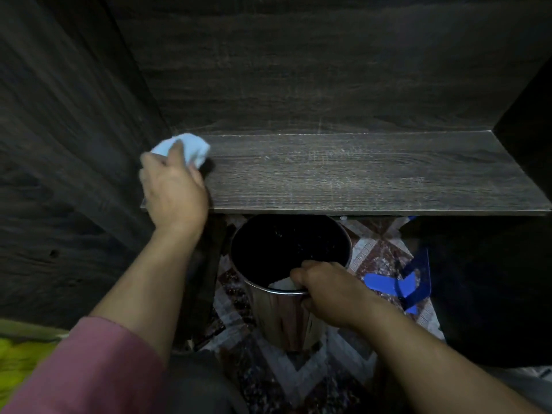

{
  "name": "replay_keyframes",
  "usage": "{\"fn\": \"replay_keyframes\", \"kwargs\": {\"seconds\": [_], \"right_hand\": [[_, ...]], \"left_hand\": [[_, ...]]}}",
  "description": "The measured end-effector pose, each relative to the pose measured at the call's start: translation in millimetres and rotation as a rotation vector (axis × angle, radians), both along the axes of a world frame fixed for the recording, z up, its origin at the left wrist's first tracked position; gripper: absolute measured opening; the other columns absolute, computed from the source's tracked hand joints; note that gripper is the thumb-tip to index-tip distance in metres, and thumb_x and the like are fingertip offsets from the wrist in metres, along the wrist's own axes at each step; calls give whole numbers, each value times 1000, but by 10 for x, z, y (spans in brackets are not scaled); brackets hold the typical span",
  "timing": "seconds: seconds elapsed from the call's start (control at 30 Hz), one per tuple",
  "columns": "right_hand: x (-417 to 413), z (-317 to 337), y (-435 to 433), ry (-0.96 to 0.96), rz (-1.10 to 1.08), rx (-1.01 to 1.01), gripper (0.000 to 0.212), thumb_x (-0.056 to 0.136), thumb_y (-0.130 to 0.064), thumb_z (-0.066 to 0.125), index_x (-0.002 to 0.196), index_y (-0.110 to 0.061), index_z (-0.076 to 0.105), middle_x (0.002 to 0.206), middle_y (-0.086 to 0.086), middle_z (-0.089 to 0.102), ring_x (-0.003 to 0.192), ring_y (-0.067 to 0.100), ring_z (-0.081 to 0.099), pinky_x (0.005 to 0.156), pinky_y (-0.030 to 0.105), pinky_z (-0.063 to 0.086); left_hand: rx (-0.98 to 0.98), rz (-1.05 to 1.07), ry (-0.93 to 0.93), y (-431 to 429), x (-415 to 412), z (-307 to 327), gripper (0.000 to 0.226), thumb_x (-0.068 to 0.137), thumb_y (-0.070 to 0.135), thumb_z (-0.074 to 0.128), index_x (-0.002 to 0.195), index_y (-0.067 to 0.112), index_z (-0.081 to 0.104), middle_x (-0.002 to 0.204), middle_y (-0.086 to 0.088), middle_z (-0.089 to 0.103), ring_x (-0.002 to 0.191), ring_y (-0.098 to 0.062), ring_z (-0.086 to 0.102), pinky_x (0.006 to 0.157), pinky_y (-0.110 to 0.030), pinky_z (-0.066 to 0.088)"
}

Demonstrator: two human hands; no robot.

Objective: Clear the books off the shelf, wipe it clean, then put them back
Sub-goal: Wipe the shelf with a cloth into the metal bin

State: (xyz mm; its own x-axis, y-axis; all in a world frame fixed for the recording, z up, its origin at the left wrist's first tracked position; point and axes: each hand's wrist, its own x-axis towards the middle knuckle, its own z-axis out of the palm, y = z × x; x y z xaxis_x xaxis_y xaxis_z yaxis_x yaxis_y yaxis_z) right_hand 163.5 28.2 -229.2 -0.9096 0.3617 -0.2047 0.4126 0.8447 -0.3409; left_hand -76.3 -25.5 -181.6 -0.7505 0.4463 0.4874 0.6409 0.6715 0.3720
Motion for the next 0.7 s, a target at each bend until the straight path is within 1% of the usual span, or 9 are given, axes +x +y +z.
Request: {"fn": "replay_keyframes", "kwargs": {"seconds": [0.1, 0.17, 0.23, 0.3, 0.4, 0.47, 0.57, 0.63, 0.7], "right_hand": [[-10, -11, 3, -12, 0, -10, 23, 86, -14, 54, 109, -15, 58, 112, 6, 56, 107, 29, 56, 81, 31, 36], [-12, -21, 3, -26, -4, -16, 24, 86, -14, 55, 110, -15, 58, 113, 6, 55, 107, 29, 55, 81, 30, 35], [-11, -23, 6, -33, -4, -15, 25, 85, -13, 55, 110, -16, 57, 113, 6, 55, 108, 29, 55, 82, 30, 37], [-9, -24, 9, -35, -4, -19, 25, 85, -15, 57, 110, -16, 57, 113, 5, 55, 108, 28, 56, 84, 31, 38], [12, -19, 15, -44, -9, -20, 23, 85, -16, 57, 108, -15, 57, 113, 6, 55, 107, 28, 56, 83, 31, 39], [33, -20, 15, -53, -9, -22, 21, 85, -16, 57, 106, -15, 57, 113, 6, 55, 106, 29, 56, 83, 32, 40], [53, -7, 14, -60, -16, -15, 22, 85, -15, 56, 107, -15, 57, 114, 6, 55, 107, 29, 56, 82, 32, 40], [58, -2, 18, -64, -21, -16, 24, 85, -14, 56, 109, -15, 58, 114, 7, 56, 107, 29, 56, 82, 31, 40], [69, 14, 19, -73, -26, -20, 27, 84, -13, 56, 111, -16, 58, 114, 6, 56, 107, 29, 57, 83, 31, 41]], "left_hand": [[-98, 139, -2, -133, -296, -132, 40, 91, 21, 58, 128, 8, 54, 121, -28, 44, 111, -46, 42, 88, -50, 39], [-177, 126, 29, -189, -378, -300, 38, 89, 26, 61, 121, 4, 58, 119, -30, 44, 110, -47, 41, 87, -50, 38], [-183, 63, -21, -172, -398, -403, 43, 92, 30, 58, 128, 7, 56, 126, -28, 44, 114, -46, 40, 93, -50, 36], [-208, 60, -94, -106, -421, -418, 47, 95, 33, 52, 136, 10, 49, 131, -29, 44, 116, -47, 40, 98, -49, 34], [-307, 86, -65, -9, -313, -357, 47, 96, 35, 48, 135, 10, 49, 123, -32, 51, 110, -47, 46, 93, -48, 38], [-310, 3, -47, 96, -111, -317, 41, 96, 34, 49, 129, 11, 54, 116, -29, 57, 105, -45, 52, 88, -44, 40], [-303, -222, -40, 300, 301, -269, 31, 92, 31, 51, 119, 19, 62, 112, -18, 63, 101, -38, 58, 83, -39, 42], [-290, -350, -89, 384, 538, -232, 30, 91, 26, 53, 119, 22, 64, 114, -13, 65, 103, -34, 59, 83, -36, 43], [-235, -490, -217, 417, 640, -213, 31, 93, 21, 55, 123, 22, 64, 118, -9, 66, 108, -31, 59, 87, -33, 42]]}}
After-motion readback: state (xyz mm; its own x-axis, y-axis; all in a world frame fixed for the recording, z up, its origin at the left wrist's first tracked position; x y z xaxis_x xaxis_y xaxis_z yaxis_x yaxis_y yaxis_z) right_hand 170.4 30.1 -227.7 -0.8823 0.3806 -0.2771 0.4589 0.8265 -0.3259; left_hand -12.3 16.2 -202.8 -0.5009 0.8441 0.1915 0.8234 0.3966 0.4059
